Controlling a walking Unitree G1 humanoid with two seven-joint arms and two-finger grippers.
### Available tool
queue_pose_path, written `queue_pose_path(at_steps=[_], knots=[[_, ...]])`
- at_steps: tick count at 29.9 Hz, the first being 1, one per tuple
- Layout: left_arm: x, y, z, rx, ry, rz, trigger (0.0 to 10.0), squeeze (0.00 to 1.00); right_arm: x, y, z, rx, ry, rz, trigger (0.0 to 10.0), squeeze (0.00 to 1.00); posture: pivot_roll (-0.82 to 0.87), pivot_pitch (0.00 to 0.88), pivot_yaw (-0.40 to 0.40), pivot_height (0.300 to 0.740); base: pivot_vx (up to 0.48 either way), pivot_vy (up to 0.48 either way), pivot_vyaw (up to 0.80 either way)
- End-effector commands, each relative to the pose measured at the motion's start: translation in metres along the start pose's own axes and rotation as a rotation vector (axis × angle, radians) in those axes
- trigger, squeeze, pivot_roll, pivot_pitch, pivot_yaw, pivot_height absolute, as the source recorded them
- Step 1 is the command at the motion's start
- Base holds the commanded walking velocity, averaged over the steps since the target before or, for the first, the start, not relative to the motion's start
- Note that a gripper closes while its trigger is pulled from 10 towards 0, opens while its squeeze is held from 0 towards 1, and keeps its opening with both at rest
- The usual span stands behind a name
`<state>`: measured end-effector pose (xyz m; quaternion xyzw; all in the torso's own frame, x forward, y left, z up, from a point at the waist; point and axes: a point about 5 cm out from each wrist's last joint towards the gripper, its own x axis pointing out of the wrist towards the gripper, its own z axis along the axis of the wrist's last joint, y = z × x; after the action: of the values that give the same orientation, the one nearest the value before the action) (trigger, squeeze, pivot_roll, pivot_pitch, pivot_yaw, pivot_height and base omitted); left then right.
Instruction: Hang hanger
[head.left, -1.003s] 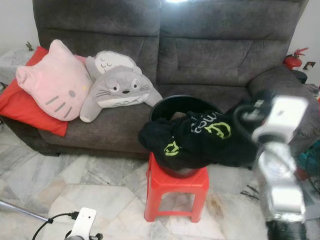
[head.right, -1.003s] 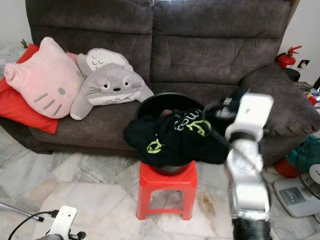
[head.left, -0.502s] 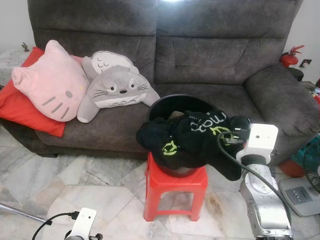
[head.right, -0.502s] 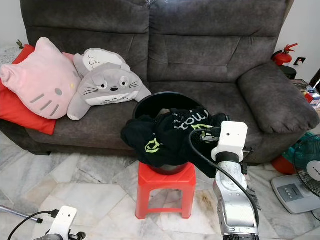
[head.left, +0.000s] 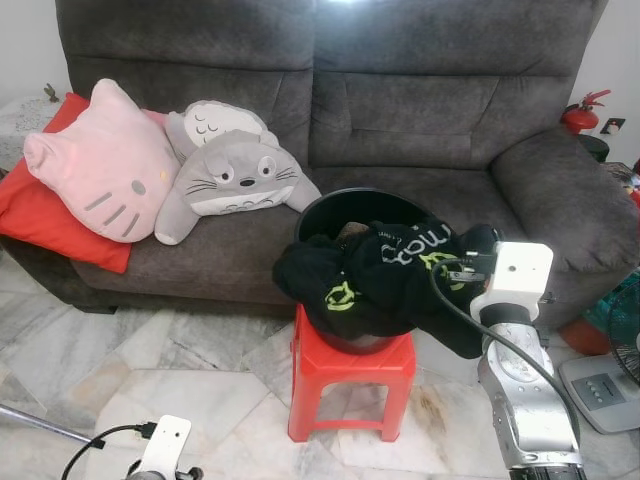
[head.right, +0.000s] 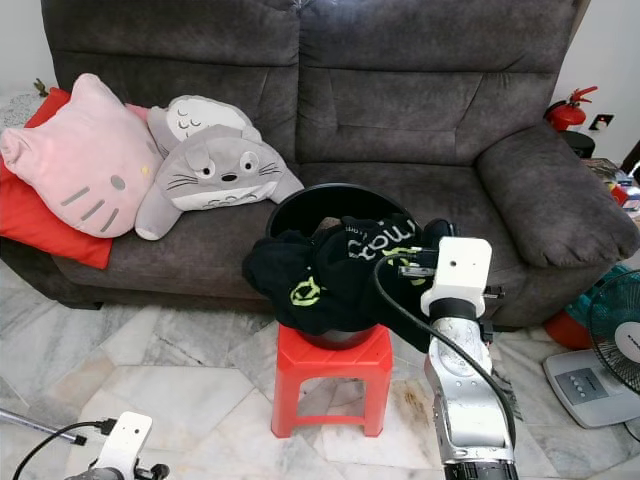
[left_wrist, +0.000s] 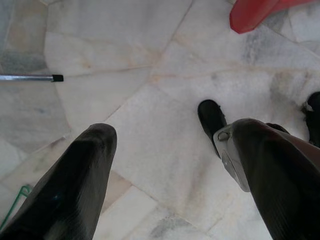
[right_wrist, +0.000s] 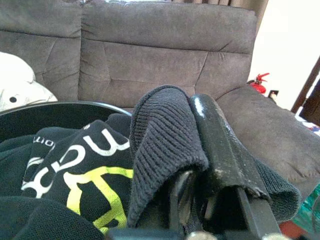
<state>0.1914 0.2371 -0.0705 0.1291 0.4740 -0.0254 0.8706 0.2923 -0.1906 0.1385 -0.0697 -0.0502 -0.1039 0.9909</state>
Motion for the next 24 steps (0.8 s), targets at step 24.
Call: queue_pose_path(at_steps=[24], knots=[[-0.0007,-0.0022,-0.0063,0.019,0.020,-0.015,10.0,0.00,-0.0019,0.0062,0.0028,-0.023,-0.022,0.018,10.0,0.00,-0.15,0.000,-0.034,0.740,-0.290,0.000,0.00]])
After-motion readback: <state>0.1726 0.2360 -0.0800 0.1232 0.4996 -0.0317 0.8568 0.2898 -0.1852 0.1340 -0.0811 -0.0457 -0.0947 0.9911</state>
